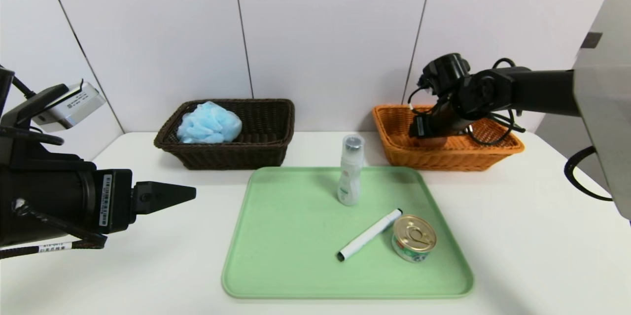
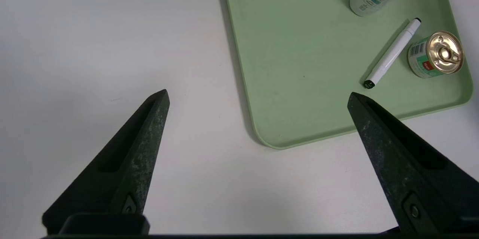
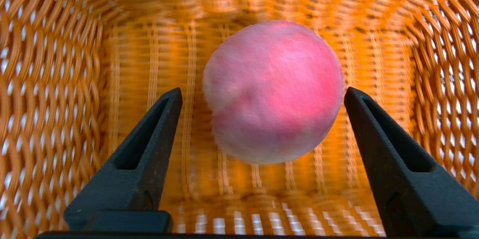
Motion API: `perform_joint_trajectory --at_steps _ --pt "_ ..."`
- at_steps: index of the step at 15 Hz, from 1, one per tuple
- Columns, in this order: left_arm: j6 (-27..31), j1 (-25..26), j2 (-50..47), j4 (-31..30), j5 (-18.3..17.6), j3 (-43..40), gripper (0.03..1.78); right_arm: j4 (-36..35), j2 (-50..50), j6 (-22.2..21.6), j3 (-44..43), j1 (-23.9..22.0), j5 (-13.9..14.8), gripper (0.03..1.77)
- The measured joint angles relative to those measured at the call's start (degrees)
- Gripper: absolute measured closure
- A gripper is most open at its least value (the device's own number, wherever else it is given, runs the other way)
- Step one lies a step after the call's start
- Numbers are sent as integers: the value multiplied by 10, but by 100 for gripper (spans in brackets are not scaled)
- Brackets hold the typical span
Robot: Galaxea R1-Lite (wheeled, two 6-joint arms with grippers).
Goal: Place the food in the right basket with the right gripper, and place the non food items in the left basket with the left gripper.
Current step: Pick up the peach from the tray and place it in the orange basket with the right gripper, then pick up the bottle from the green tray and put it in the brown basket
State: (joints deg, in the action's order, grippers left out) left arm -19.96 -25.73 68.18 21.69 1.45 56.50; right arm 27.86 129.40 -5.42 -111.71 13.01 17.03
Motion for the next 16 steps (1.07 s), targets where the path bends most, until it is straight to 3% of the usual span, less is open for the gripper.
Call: perform_joint_trajectory --at_steps 3,10,13,16 --pt "0 0 -4 0 1 0 12 31 -43 -15 0 2 -42 23" --pt "1 0 15 -69 -30 0 12 115 -205 -17 15 14 -54 14" --pt "3 -7 44 -105 -49 2 12 131 -300 -17 97 27 -57 13" --pt "28 -21 86 -140 -61 12 12 128 -396 -17 214 49 -81 12"
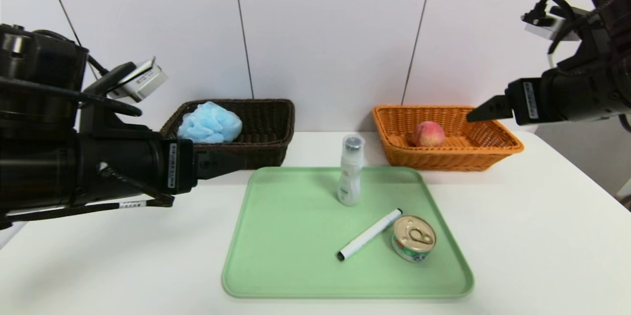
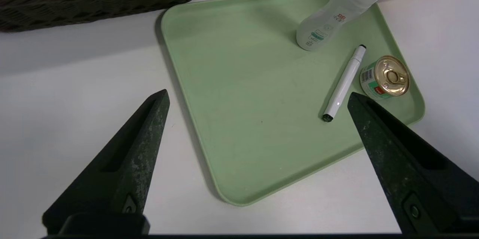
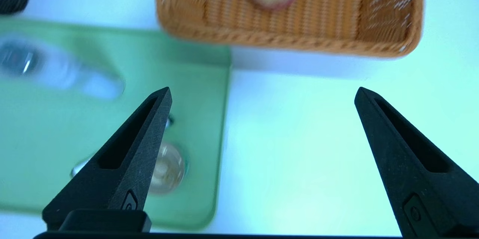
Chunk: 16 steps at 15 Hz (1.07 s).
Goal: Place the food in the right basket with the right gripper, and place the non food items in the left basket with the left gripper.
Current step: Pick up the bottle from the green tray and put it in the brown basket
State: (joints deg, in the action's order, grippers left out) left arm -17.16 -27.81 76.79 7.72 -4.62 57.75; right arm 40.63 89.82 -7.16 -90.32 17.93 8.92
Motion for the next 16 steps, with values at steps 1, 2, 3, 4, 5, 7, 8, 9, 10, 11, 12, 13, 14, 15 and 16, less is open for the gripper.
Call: perform_joint_trajectory --at_steps 1,2,3,4,5,7,8,9,10,11,12,13,14,15,16 --pt "12 -5 18 -14 -1 4 12 -10 -29 0 41 10 -7 11" --pt "20 -12 37 -34 -1 8 12 -29 -55 0 84 21 -9 11" --pt "29 -21 61 -58 -1 11 12 -59 -80 0 128 29 -12 11" --pt "39 -31 84 -82 -1 12 12 -91 -102 0 164 34 -12 11" --pt "50 -42 109 -112 -1 13 12 -121 -122 0 191 37 -14 11" --pt "60 -69 159 -169 -1 13 12 -135 -145 1 212 38 -14 11" --pt "63 -85 183 -198 -1 14 12 -136 -152 1 216 39 -14 11" --pt "67 -98 205 -229 -1 16 12 -138 -155 2 217 40 -15 11" --pt "75 -107 225 -258 -3 17 12 -139 -156 2 217 40 -15 11" --pt "80 -114 243 -284 -7 18 12 -139 -157 2 217 41 -15 11" --pt "82 -119 258 -302 -8 18 12 -140 -157 2 217 41 -16 11" --pt "84 -123 272 -320 -8 18 12 -140 -157 2 217 41 -16 11" --pt "84 -125 286 -343 -9 17 12 -140 -157 2 217 41 -16 11" --pt "84 -127 295 -361 -9 15 12 -139 -157 2 218 40 -16 11" --pt "84 -129 305 -375 -9 14 12 -139 -157 2 218 39 -16 11"
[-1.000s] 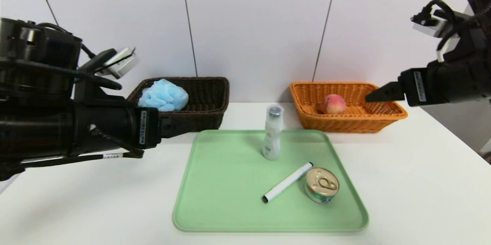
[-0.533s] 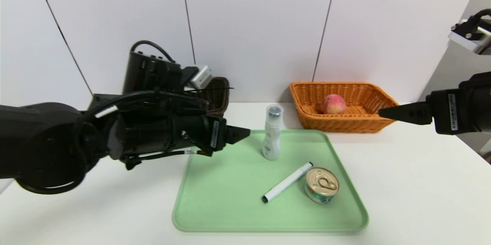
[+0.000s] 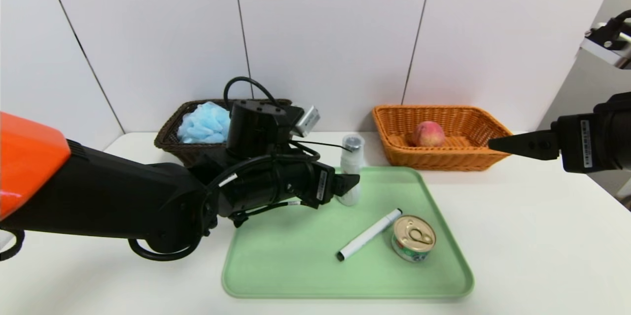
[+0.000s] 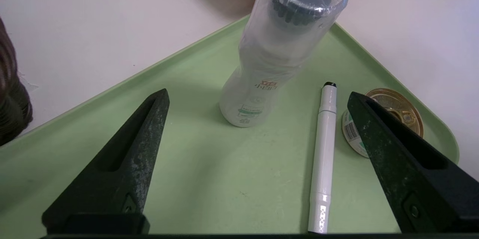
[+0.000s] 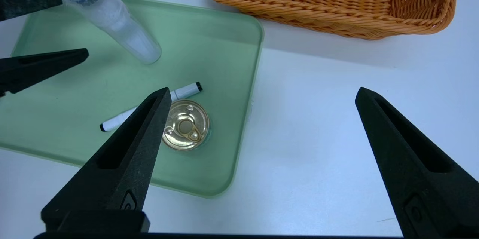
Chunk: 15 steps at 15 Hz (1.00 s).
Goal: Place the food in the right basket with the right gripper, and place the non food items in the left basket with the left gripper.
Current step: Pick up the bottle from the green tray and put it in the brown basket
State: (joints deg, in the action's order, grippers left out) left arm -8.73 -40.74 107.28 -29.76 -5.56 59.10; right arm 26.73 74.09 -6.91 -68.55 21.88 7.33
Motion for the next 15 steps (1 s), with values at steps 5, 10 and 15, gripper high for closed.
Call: perform_joint_trajectory --at_steps 5,10,15 --pt "9 -13 38 -72 0 -4 12 2 -1 0 1 -1 4 11" --pt "30 -31 74 -134 -1 -7 12 4 -1 0 2 -3 5 10" --pt "30 -34 116 -172 -1 10 12 4 -2 0 5 -3 5 10"
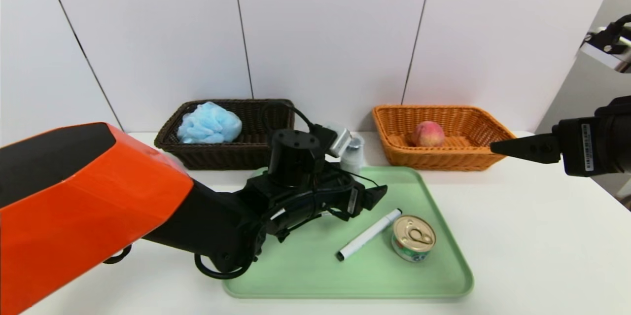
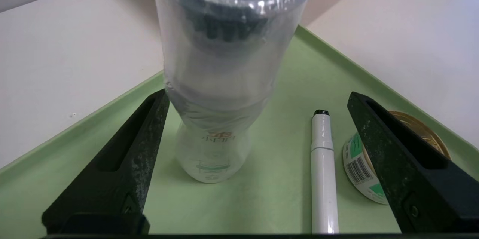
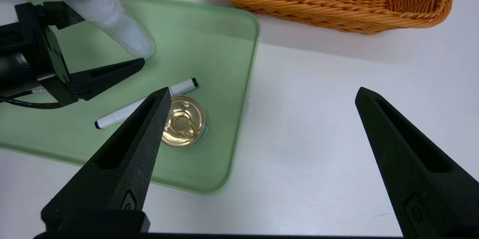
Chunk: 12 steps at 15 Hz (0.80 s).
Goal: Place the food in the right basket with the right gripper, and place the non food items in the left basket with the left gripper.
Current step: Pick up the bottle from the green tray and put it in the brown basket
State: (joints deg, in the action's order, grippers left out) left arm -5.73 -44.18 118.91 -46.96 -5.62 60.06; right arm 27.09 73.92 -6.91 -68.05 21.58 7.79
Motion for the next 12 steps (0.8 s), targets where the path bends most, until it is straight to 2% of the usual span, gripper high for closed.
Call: perform_joint_trajectory --at_steps 6,7,9,12 --pt "-1 1 39 2 1 43 12 1 0 1 0 0 0 11" --pt "-1 1 42 4 1 49 22 1 0 0 0 0 1 10" --pt "-3 2 45 5 1 56 56 1 0 1 1 0 0 10" --pt "-3 5 46 4 1 58 93 1 0 1 1 0 0 10"
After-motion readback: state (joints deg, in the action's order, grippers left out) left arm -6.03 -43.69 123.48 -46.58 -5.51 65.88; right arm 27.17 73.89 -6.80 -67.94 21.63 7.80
